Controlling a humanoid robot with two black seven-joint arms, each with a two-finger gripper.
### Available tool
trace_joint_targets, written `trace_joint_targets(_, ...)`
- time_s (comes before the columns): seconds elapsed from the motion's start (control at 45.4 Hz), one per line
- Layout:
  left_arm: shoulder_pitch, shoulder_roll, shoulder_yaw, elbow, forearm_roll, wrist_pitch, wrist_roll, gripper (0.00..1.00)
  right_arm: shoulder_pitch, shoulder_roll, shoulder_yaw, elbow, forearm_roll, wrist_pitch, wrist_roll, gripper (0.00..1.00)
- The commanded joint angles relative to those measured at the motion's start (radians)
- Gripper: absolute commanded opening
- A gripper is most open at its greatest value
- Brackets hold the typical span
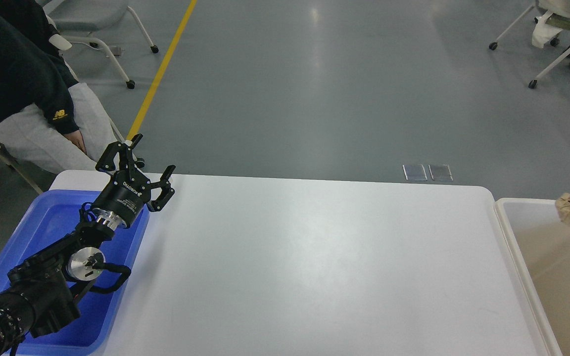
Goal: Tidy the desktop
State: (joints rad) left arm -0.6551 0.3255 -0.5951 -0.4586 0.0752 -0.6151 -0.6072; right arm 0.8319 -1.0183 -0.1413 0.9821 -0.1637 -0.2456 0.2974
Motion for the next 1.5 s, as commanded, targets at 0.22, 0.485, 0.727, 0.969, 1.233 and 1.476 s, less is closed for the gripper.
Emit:
trace_joint_targets(0.22,0.0,0.0,0.0,0.0,0.0,0.002,0.0,1.0,-0.056,0.199,0.028,-0.342,0.579,0.029,-0.19,0.0)
trace_joint_targets(0.485,0.0,0.0,0.0,0.001,0.0,0.002,0.0,1.0,-0.131,0.349,0.206,-0.542,0.702,0.029,-0.357,0.0)
trace_joint_targets(0.727,0.0,0.0,0.0,0.0,0.0,0.002,0.0,1.0,-0.174,0.408,0.342,-0.602,0.698,0.028,-0.402,0.0)
trace_joint_targets(0.969,0.0,0.0,-0.002,0.0,0.0,0.002,0.0,1.0,-0.181,0.438,0.348,-0.639,0.699,0.029,-0.402,0.21)
trace_joint_targets(1.233,0.0,0.0,0.0,0.0,0.0,0.002,0.0,1.0,-0.189,0.44,0.404,-0.64,0.693,0.031,-0.4,0.92)
trace_joint_targets(1.476,0.0,0.0,-0.002,0.0,0.0,0.002,0.0,1.0,-0.189,0.44,0.405,-0.639,0.691,0.031,-0.399,1.0)
